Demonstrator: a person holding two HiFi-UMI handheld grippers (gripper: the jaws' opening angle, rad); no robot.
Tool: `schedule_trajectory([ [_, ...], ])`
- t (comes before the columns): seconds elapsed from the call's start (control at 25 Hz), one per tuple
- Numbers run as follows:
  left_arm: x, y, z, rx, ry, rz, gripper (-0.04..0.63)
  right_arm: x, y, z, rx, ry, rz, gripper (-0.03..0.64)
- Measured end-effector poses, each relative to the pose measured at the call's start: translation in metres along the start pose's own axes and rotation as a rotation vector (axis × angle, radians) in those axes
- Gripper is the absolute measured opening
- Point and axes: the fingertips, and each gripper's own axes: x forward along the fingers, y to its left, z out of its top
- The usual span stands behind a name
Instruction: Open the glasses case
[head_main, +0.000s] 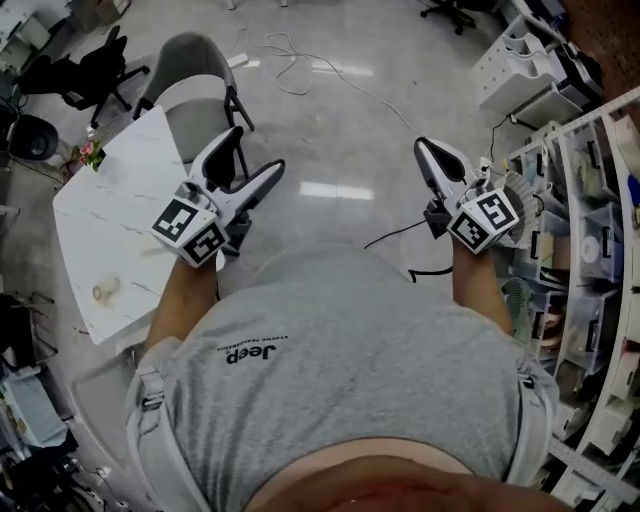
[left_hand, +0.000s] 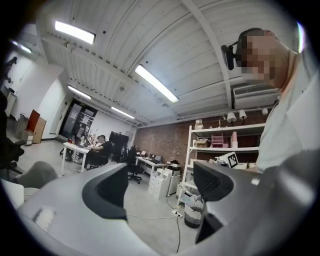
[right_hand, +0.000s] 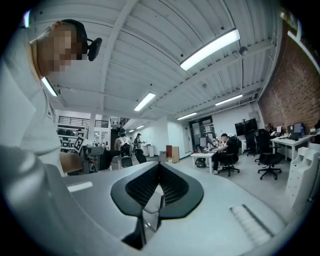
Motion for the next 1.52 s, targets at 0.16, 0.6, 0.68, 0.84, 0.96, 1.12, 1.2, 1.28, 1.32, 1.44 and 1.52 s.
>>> schedule_trajectory([
  [0.16, 0.042, -0.010, -0.003, 0.000, -0.008, 0.074, 0.436, 0.002, -0.050, 0.002, -0.015, 0.002, 0.091, 0.003],
  [0.6, 0.084, 0.002, -0.028, -0.003, 0.034, 0.215, 0.436, 0.038, -0.123, -0.020, 0.036, 0.037, 0.186, 0.003],
  [0.68, 0.071, 0.012, -0.029, -0.013, 0.023, 0.233, 0.436, 0.053, -0.116, -0.022, 0.041, 0.043, 0.197, 0.003],
  [0.84, 0.038, 0.041, -0.026, -0.026, -0.020, 0.255, 0.436, 0.097, -0.084, -0.017, 0.008, 0.046, 0.237, 0.003],
  [0.96, 0.005, 0.065, -0.021, -0.022, -0.027, 0.284, 0.436, 0.136, -0.048, -0.015, -0.004, 0.052, 0.283, 0.003],
  [1.12, -0.045, 0.104, -0.014, -0.005, -0.033, 0.326, 0.436, 0.190, 0.003, -0.015, -0.019, 0.061, 0.348, 0.003],
  [1.2, -0.075, 0.124, -0.013, 0.004, -0.040, 0.359, 0.437, 0.221, 0.030, -0.019, -0.023, 0.071, 0.389, 0.003],
  [1.28, -0.108, 0.141, -0.017, 0.000, -0.042, 0.395, 0.437, 0.251, 0.061, -0.029, -0.025, 0.090, 0.437, 0.003],
  [1.32, -0.124, 0.149, -0.020, -0.007, -0.042, 0.413, 0.437, 0.264, 0.077, -0.036, -0.025, 0.101, 0.461, 0.004],
  [1.44, -0.171, 0.176, -0.028, -0.025, -0.033, 0.462, 0.442, 0.303, 0.126, -0.058, -0.020, 0.128, 0.532, 0.005],
  [1.52, -0.203, 0.194, -0.038, -0.034, -0.022, 0.496, 0.442, 0.327, 0.161, -0.077, -0.016, 0.151, 0.584, 0.004],
])
